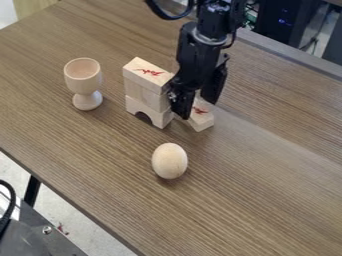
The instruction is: Put the block on top of the tower
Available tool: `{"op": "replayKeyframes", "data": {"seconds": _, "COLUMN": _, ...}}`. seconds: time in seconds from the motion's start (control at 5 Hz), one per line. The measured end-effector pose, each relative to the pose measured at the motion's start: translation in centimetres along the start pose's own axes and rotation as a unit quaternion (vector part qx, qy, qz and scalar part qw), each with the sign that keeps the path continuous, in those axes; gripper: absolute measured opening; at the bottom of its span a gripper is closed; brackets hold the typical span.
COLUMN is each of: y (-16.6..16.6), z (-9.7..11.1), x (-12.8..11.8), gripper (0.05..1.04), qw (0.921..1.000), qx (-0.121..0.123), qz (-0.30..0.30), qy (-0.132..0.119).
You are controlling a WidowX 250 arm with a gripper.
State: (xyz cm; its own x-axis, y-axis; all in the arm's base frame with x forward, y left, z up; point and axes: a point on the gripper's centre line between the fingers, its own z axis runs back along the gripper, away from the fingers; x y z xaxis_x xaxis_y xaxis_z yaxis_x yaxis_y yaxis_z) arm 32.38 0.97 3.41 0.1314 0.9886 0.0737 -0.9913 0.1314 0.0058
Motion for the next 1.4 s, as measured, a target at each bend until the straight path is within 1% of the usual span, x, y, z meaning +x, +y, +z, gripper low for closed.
{"op": "replayKeyframes", "data": {"seconds": 0.2, "y": 0.0, "z": -0.4, "x": 0.0, "gripper": 0.999, "qw": 1.0, "qx": 0.002, "qz": 0.001, "qy": 0.0}}
{"op": "replayKeyframes", "data": {"seconds": 0.4, "y": 0.1, "z": -1.0, "x": -0.1, "gripper": 0.999, "qw": 0.9999, "qx": 0.011, "qz": 0.0, "qy": 0.0}}
{"op": "replayKeyframes", "data": {"seconds": 0.6, "y": -0.1, "z": -1.3, "x": 0.3, "gripper": 0.968, "qw": 0.9999, "qx": 0.007, "qz": 0.0, "qy": -0.011}}
{"op": "replayKeyframes", "data": {"seconds": 0.8, "y": -0.1, "z": -1.5, "x": 0.3, "gripper": 0.674, "qw": 0.9999, "qx": -0.001, "qz": 0.007, "qy": -0.011}}
{"op": "replayKeyframes", "data": {"seconds": 1.0, "y": 0.6, "z": -1.4, "x": 0.3, "gripper": 0.563, "qw": 0.9997, "qx": -0.01, "qz": 0.021, "qy": -0.002}}
{"op": "replayKeyframes", "data": {"seconds": 1.2, "y": 1.0, "z": -0.2, "x": -0.2, "gripper": 0.563, "qw": 0.9993, "qx": -0.022, "qz": 0.028, "qy": 0.014}}
{"op": "replayKeyframes", "data": {"seconds": 1.4, "y": 0.7, "z": 2.6, "x": -0.4, "gripper": 0.563, "qw": 0.9977, "qx": -0.06, "qz": 0.021, "qy": 0.023}}
